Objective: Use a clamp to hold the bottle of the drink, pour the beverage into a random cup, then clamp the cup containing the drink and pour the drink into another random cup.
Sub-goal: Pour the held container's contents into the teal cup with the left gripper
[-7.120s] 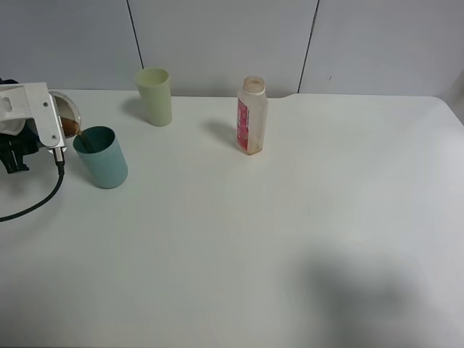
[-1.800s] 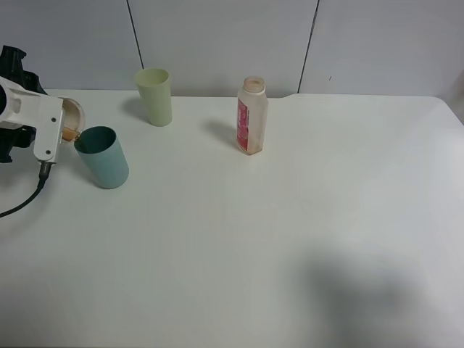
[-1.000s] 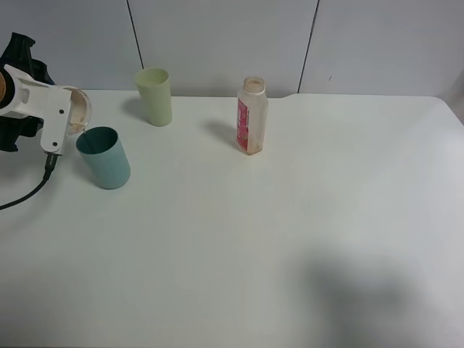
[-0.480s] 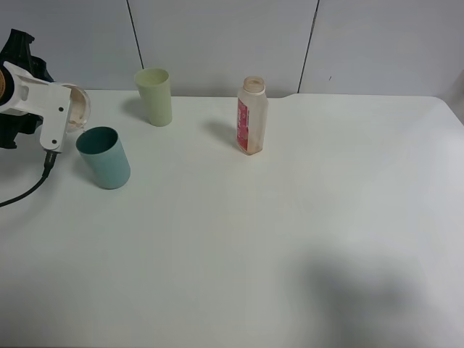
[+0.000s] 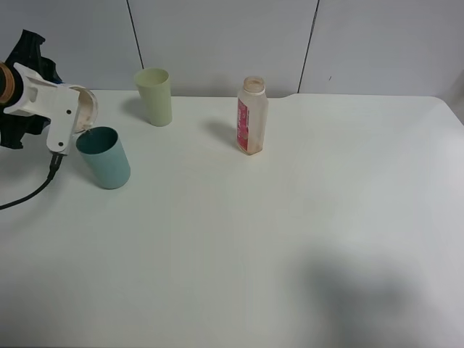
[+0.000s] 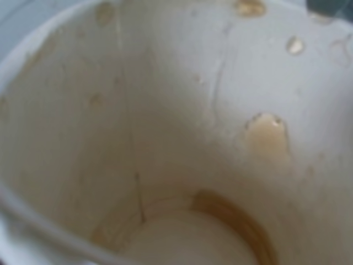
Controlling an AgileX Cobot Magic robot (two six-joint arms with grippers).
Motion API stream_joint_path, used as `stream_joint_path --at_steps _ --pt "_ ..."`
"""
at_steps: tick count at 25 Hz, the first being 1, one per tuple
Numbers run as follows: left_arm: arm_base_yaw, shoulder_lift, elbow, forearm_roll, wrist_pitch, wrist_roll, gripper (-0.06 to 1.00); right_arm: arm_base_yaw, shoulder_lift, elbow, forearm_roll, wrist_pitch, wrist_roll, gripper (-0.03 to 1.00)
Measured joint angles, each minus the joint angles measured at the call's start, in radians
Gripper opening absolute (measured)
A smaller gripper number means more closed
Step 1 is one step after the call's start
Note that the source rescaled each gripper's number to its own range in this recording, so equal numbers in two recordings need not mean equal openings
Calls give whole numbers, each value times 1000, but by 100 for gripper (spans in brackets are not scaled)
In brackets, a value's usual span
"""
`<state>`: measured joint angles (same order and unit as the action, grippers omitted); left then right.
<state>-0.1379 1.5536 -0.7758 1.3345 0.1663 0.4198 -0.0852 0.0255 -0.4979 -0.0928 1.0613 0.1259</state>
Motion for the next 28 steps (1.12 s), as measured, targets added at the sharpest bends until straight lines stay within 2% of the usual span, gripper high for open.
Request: stream_joint_path --at_steps 21,28 --pt "-4 0 0 65 35 0 1 0 0 0 0 0 0 100" --pt "-51 0 0 71 44 0 1 0 0 0 0 0 0 100"
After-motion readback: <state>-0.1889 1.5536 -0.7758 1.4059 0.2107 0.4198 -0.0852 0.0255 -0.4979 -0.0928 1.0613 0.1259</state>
